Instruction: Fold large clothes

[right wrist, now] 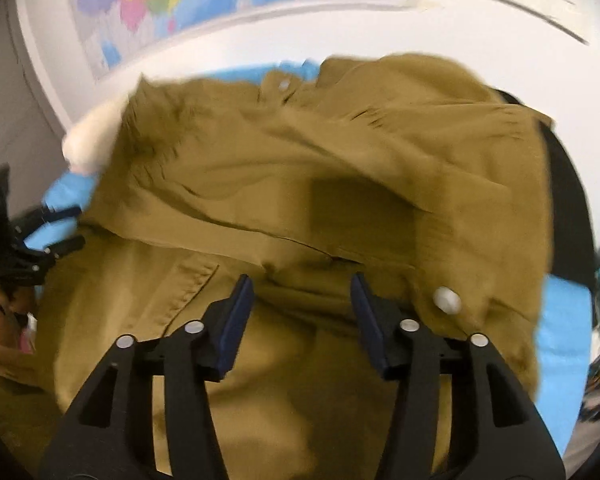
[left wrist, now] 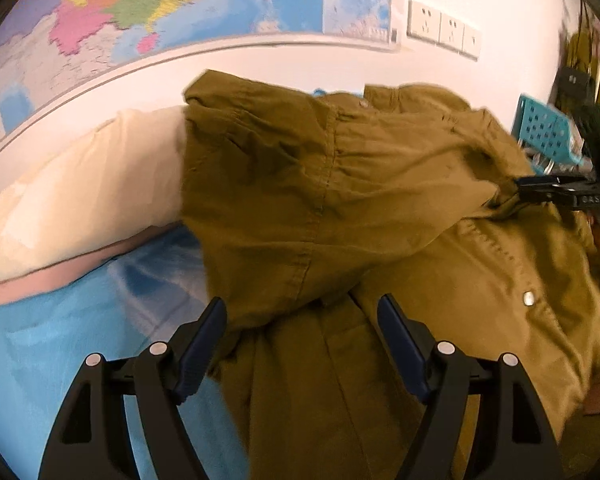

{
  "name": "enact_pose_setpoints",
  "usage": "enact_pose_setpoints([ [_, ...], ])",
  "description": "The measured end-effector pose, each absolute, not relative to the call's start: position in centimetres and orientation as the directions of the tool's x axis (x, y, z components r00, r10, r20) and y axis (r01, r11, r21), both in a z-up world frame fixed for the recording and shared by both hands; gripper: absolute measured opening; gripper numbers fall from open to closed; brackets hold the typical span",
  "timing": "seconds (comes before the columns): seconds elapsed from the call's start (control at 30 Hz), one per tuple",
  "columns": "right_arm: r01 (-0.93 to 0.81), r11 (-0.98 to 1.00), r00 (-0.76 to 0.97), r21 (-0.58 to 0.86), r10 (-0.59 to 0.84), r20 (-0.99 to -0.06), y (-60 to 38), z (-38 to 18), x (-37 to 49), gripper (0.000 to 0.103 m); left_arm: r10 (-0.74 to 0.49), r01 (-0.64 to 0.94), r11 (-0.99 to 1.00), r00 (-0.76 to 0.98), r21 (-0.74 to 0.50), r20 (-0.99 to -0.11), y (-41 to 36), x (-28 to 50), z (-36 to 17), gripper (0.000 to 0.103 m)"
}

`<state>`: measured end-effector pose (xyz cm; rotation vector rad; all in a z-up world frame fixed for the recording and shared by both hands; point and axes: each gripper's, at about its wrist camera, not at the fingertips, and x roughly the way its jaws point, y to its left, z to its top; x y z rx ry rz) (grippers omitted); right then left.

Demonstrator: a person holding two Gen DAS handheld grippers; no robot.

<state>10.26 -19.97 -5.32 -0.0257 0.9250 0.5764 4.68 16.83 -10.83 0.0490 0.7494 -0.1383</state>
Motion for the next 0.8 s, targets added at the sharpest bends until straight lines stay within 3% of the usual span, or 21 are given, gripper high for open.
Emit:
enact_pose_setpoints([
  [0.13, -0.405, 0.857, 0.507, 0.320, 0.502, -0.701, -24.4, -3.5, 8.2, 0.062, -0.124, 0.117, 0.992, 0.735, -0.056, -0.667, 18.9, 2.8, -10.4, 0.078],
  [0.23, -0.342, 0.874, 0.547, 0.344, 0.483, -0.684, -27.5, -3.0, 6.2, 0.076, -0.139, 0.089, 0.990, 0.723, -0.109, -0.676, 20.4, 1.6, -10.9, 0.078],
  [0.53, -0.146, 0.872, 0.547, 0.467, 0.465, -0.696, -34.4, -6.6, 0.6, 0.085, -0.214, 0.051, 0.969, 0.658, -0.241, -0.722, 22.8, -3.0, -13.6, 0.078],
  [0.63, -0.130, 0.824, 0.505, 0.552, 0.534, -0.679, -35.5, -8.4, -0.6, 0.086, -0.246, 0.072, 0.962, 0.648, -0.264, -0.721, 22.5, -4.3, -13.8, 0.078],
  [0.8, -0.145, 0.805, 0.495, 0.575, 0.562, -0.662, -35.4, -9.4, -2.2, 0.087, -0.311, 0.124, 0.945, 0.625, -0.302, -0.716, 21.3, -5.7, -13.9, 0.080],
])
